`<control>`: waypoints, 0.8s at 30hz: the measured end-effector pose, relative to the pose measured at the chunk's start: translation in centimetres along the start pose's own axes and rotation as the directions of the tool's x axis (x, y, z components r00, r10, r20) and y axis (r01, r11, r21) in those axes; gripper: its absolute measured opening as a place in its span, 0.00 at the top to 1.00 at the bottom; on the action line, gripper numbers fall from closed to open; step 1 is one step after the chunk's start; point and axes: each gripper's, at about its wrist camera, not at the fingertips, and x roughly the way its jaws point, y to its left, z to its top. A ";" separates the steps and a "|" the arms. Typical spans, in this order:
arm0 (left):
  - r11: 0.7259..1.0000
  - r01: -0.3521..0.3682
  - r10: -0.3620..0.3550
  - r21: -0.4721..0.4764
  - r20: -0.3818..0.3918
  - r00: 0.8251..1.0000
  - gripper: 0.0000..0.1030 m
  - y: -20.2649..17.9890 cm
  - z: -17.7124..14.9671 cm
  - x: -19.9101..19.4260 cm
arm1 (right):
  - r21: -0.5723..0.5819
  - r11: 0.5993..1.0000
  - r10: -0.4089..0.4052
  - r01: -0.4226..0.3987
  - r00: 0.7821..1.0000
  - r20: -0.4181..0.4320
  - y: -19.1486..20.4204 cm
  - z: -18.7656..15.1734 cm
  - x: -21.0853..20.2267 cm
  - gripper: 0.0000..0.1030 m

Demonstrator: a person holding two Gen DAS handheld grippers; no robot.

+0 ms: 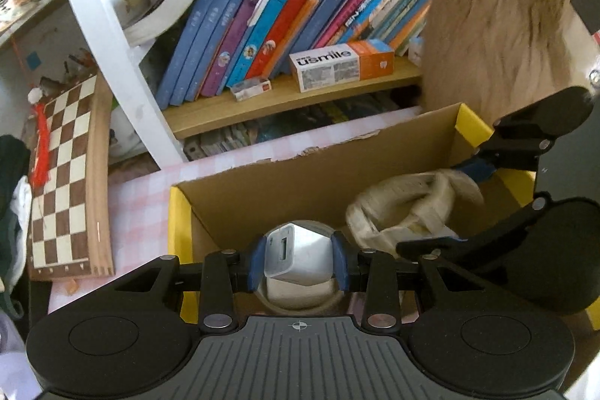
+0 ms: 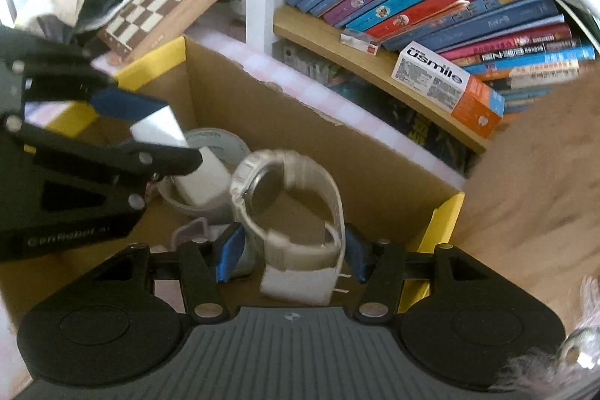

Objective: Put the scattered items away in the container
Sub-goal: 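Lower the plug and watch into the yellow box with both tools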

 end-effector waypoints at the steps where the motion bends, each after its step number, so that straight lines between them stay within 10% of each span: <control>1: 1.000 -0.001 0.001 0.003 -0.006 1.000 0.66 0.0 0.1 0.3 | -0.006 1.000 -0.005 0.005 1.000 0.000 -0.1 0.1 0.1 0.48; 24: 1.000 0.003 -0.002 0.016 -0.065 0.998 0.63 0.3 0.8 3.3 | -0.035 0.999 0.006 -0.003 0.997 0.071 0.5 -1.6 -1.9 0.47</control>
